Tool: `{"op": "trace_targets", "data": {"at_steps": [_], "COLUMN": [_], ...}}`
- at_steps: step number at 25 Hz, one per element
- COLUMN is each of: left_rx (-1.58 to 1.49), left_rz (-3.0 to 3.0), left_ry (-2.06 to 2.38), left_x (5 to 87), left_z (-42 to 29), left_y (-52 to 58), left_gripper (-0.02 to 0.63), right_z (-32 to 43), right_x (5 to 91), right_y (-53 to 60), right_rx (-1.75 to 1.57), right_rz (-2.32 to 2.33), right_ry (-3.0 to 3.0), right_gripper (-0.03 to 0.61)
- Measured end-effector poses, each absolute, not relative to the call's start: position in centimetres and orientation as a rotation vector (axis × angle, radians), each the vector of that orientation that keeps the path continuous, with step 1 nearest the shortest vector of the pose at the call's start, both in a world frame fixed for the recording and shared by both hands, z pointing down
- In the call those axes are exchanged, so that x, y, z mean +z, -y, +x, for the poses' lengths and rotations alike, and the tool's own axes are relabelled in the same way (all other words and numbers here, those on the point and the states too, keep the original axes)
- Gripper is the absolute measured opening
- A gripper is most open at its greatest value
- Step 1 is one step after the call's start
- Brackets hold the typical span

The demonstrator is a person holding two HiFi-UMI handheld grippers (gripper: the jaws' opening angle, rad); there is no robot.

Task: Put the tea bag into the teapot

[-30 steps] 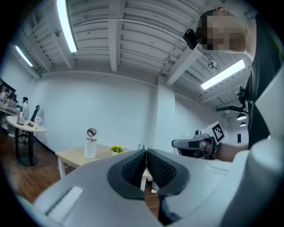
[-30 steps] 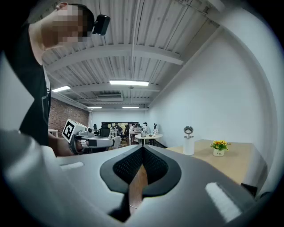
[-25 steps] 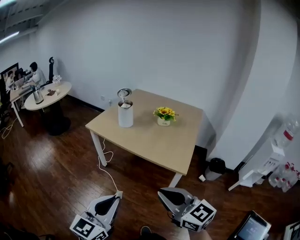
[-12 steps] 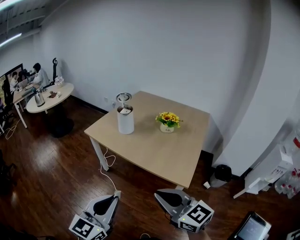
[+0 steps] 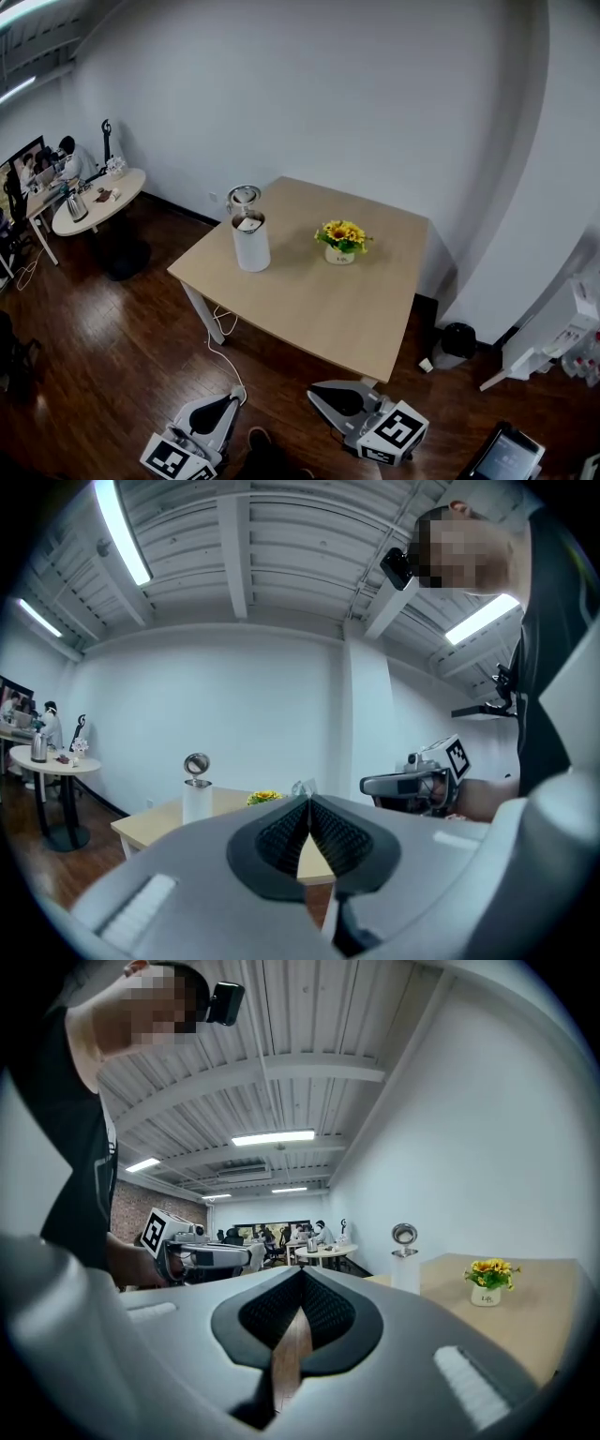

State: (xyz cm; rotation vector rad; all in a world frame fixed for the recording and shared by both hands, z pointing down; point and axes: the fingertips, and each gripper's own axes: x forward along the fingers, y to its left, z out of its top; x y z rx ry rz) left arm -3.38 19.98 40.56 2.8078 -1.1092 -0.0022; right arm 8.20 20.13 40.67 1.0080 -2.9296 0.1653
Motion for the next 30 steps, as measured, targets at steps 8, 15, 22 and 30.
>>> {"op": "trace_targets", "data": {"at_steps": [8, 15, 22, 30], "left_rx": [-0.033, -0.068, -0.107, -0.118], "left_rz": [2.832, 2.843, 2.834, 2.848], "left_ry": [1.056, 1.043, 1.031, 0.986], "left_x": [40.1, 39.4, 39.1, 39.4], "left_z": [-4.5, -6.4, -8.8, -11.8], "left_y": [-14.4, -8.8, -3.6, 2.4], "left_gripper": [0.011, 0.011, 0.011, 0.011], "right_z": [6.5, 4.3, 1.5, -1.7], "right_x": [40.2, 39.6, 39.5, 40.1], "right_y": [-15.0, -9.2, -4.1, 1.9], "right_rx": [0.067, 0.061, 0.094, 0.100], "right_rz": [1.030, 1.040, 1.040, 1.077], "right_ry": [2.867, 2.857, 2.840, 2.820], "right_gripper": [0.002, 0.002, 0.002, 0.002]}}
